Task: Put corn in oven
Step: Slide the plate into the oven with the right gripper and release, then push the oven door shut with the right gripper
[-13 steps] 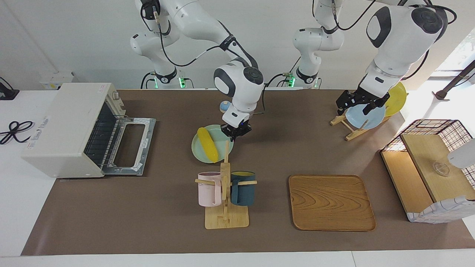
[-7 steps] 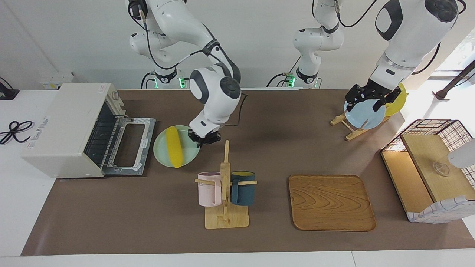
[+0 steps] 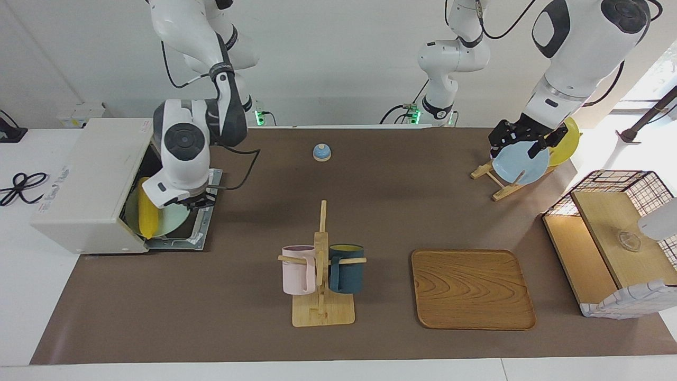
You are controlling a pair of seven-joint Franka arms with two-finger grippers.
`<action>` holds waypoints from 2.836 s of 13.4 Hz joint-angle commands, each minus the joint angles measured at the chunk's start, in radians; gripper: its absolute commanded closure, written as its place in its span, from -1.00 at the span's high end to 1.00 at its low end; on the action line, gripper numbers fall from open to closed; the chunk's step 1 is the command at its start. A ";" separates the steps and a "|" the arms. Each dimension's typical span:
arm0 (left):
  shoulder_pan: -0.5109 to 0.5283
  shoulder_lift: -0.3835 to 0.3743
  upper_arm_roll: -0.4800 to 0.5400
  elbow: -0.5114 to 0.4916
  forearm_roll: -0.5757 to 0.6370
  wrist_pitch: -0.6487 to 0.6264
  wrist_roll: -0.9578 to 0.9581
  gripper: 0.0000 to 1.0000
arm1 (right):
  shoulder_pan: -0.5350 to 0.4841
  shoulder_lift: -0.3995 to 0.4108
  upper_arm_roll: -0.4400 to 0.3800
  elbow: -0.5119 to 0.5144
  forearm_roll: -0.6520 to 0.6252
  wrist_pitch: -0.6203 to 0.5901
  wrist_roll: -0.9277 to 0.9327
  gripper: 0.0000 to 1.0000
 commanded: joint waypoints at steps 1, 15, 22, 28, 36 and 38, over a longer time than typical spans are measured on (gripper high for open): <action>-0.006 -0.012 0.001 0.000 0.020 -0.023 0.007 1.00 | -0.077 -0.053 0.018 -0.074 0.000 0.015 -0.061 -1.00; 0.010 -0.016 -0.002 -0.004 0.020 -0.009 -0.001 1.00 | -0.048 -0.107 0.026 -0.108 0.095 0.043 -0.068 0.03; 0.011 -0.016 -0.002 -0.004 0.020 -0.011 -0.001 1.00 | 0.024 -0.100 0.026 -0.317 0.221 0.377 -0.002 -1.00; 0.011 -0.018 -0.002 -0.004 0.020 -0.011 -0.001 1.00 | 0.006 -0.024 0.021 -0.341 0.203 0.431 -0.003 -1.00; 0.010 -0.016 -0.002 -0.004 0.020 -0.009 -0.001 1.00 | 0.006 -0.018 0.021 -0.116 -0.075 0.101 -0.041 -1.00; 0.010 -0.016 -0.002 -0.004 0.020 -0.011 -0.001 1.00 | -0.024 -0.024 0.015 -0.032 -0.073 0.016 -0.145 -1.00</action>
